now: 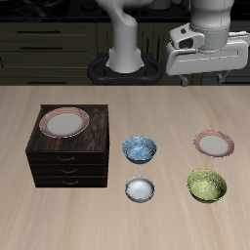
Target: Stack the green bowl on the blue bowl
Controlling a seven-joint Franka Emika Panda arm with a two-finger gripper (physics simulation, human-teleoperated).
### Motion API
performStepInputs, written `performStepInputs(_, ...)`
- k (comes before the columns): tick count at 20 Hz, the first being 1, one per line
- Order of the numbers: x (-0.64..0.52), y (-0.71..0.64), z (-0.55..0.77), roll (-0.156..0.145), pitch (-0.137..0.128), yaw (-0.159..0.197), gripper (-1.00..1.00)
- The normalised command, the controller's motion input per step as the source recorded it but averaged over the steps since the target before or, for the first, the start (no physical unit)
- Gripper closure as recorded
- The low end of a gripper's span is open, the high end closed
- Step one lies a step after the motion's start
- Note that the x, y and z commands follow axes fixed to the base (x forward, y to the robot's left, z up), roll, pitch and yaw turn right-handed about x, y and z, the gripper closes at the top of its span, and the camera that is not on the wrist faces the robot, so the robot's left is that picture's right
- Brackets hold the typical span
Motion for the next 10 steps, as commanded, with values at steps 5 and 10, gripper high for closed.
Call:
performStepInputs(5,0.32,0.26,0.04,-0.009,0.011,0.001,-1.00)
performStepInputs(10,0.32,0.20,0.10,-0.047,-0.018,-0.004,-1.00)
